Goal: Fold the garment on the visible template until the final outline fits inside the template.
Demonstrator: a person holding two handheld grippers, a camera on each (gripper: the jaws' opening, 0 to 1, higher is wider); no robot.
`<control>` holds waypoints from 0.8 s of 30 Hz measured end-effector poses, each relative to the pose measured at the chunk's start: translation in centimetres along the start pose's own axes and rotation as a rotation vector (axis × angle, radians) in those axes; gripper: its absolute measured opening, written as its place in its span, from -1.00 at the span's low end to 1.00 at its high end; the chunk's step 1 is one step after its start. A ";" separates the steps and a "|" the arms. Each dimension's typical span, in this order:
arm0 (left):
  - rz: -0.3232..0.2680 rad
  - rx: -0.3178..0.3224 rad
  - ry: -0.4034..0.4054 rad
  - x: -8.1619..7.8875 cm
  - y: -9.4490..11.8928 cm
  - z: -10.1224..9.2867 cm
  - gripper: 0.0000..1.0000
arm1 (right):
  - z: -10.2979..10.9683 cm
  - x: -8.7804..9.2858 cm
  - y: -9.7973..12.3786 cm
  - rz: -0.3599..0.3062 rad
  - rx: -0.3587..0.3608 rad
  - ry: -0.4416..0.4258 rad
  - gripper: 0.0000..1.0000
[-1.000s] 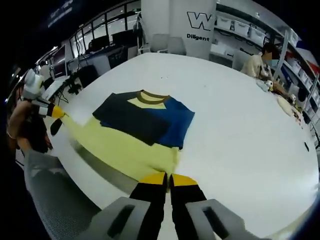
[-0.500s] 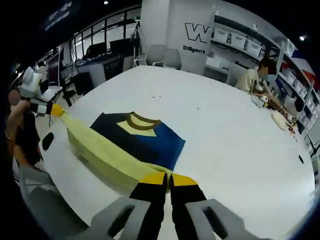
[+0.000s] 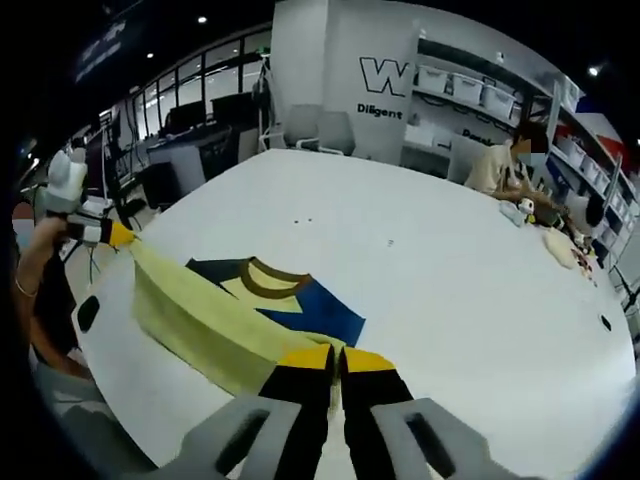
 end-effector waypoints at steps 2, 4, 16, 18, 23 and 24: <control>-0.007 -0.003 -0.015 -0.8 -0.9 0.2 -0.99 | -0.3 -0.4 -0.8 0.001 0.008 -0.014 -1.00; -0.012 -0.011 -0.032 -1.3 -1.7 0.4 -0.99 | -0.4 -0.7 -1.3 -0.004 0.014 -0.010 -1.00; 0.000 -0.019 -0.022 -2.8 -7.3 1.8 -0.99 | -2.0 -2.1 -5.9 0.022 0.033 -0.029 -1.00; 0.009 -0.020 -0.019 -2.9 -8.1 2.0 -0.99 | -2.1 -1.8 -6.4 0.032 0.035 -0.037 -1.00; 0.043 -0.023 -0.005 -2.3 -10.5 2.6 -0.99 | -2.8 -1.5 -8.5 0.064 0.040 -0.040 -1.00; 0.052 -0.038 -0.018 -2.1 -11.0 2.9 -0.99 | -2.6 -1.3 -8.7 0.073 0.026 -0.050 -1.00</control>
Point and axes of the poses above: the point that each gripper's makers call its tool centre point, and the gripper's own axes: y roughly backward along the fingers, z roughly to its left, x roughly out of its underside, the point moved 2 cm from there along y, roughly backward along the fingers, and after that the axes turned 3 degrees about z, right-handed, at the moved point
